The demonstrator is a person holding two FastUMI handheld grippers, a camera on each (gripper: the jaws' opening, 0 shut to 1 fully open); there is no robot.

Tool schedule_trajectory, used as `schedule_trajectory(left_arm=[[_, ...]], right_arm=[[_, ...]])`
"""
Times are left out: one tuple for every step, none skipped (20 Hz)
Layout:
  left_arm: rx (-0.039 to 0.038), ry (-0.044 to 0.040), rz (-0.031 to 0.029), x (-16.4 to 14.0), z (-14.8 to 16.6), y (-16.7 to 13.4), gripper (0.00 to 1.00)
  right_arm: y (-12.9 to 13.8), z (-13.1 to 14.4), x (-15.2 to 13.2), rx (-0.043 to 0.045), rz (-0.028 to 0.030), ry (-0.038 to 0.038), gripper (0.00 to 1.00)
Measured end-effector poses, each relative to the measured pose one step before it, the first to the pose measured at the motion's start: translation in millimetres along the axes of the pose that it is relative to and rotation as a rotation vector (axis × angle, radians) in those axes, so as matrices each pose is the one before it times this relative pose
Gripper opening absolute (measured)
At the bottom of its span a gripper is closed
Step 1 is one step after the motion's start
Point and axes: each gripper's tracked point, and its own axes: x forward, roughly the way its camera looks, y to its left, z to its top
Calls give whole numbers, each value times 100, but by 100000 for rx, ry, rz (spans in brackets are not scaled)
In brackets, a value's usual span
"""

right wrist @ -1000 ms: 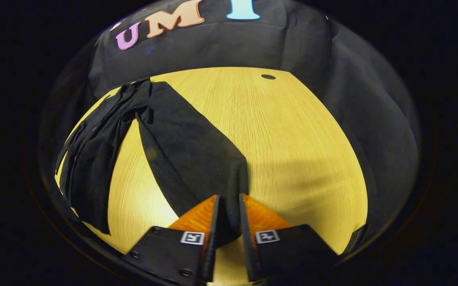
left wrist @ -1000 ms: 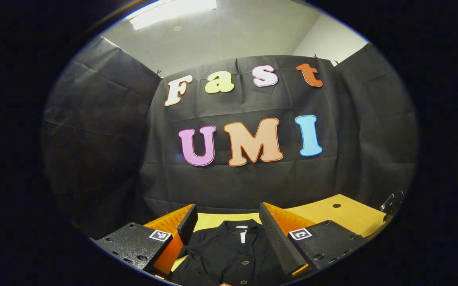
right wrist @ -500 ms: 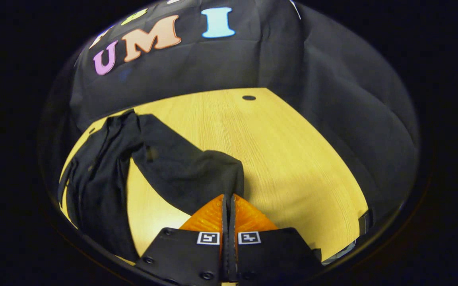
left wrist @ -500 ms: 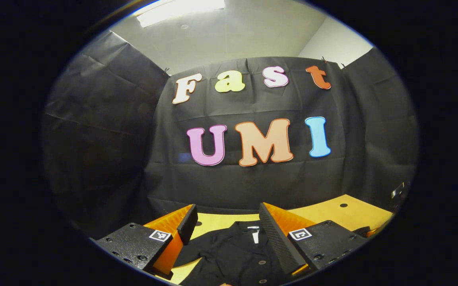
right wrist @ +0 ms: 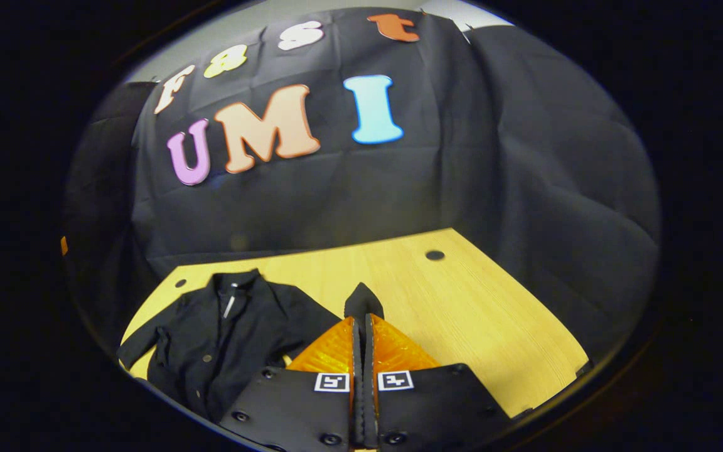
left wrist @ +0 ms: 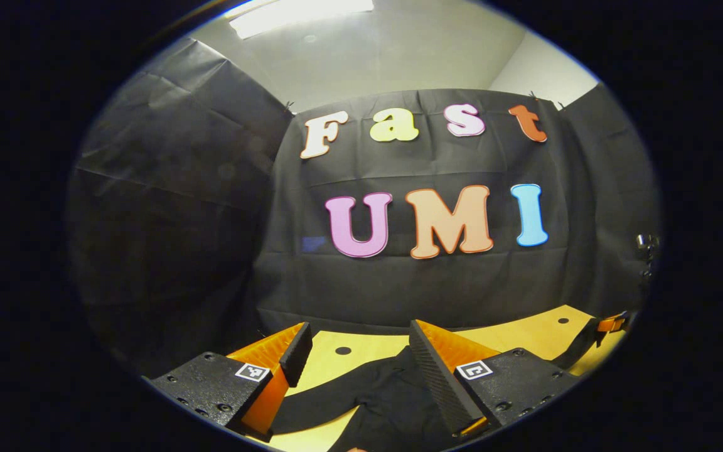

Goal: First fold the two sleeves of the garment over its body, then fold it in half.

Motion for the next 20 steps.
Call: schedule_trajectory(left_arm=[[-909, 333, 1154, 60, -250, 1233, 93], [-668, 540, 1062, 61, -334, 1215, 93], [-607, 450, 860, 66, -360, 1229, 93], [-522, 388, 581, 199, -186, 1156, 93], [-319, 327, 273, 75, -241, 1078, 93], [-194, 130, 216, 117, -264, 1216, 92], [-112, 187, -165, 236, -140, 1010, 93], [68, 212, -62, 290, -159, 974, 94], [239, 190, -238, 395, -182, 926, 93], [264, 49, -420, 295, -118, 868, 93], [494, 41, -490, 183, -124, 852, 92], [605, -108, -487, 288, -343, 759, 93], [543, 134, -199, 207, -256, 831, 93], [324, 463, 70, 143, -265, 824, 93], [132, 661, 112, 217, -483, 717, 93], [-30, 702, 454, -101, -362, 819, 93], [-234, 823, 375, 19, -371, 774, 92], [-216, 919, 449, -33, -368, 619, 93], [-72, 909, 630, -40, -339, 708, 93], [-53, 814, 618, -72, -451, 632, 92]], right_arm=[[1449, 376, -333, -1859, 1422, -1114, 2], [1500, 581, -71, -1740, 974, -2147, 2], [1459, 609, -99, -1461, 914, -1882, 2], [1604, 728, -71, -1419, 1457, -1573, 2], [1604, 238, -78, -1336, 1054, -1373, 2], [1694, 418, 14, -1447, 1054, -592, 2], [1737, 356, 195, -1429, 1341, -879, 0], [1748, 292, 178, -1352, 986, -1039, 0], [1660, 208, 233, -1083, 1056, -691, 2], [1688, 392, 283, -942, 1065, -962, 2], [1528, 170, 497, -1152, 986, -1240, 2], [1512, 73, 346, -811, 1101, -171, 2], [1655, -175, 307, -480, 1323, 366, 2], [1613, -136, 385, -147, 1648, 233, 5], [1358, -92, 538, -431, 1214, 310, 2], [1302, -163, 605, -202, 1268, 682, 0], [1360, -250, 544, -132, 1108, 546, 2], [1270, -222, 709, -339, 1171, 1225, 2], [1248, -429, 566, -250, 1462, 1217, 2], [1240, -386, 860, -477, 1447, 1446, 2]])
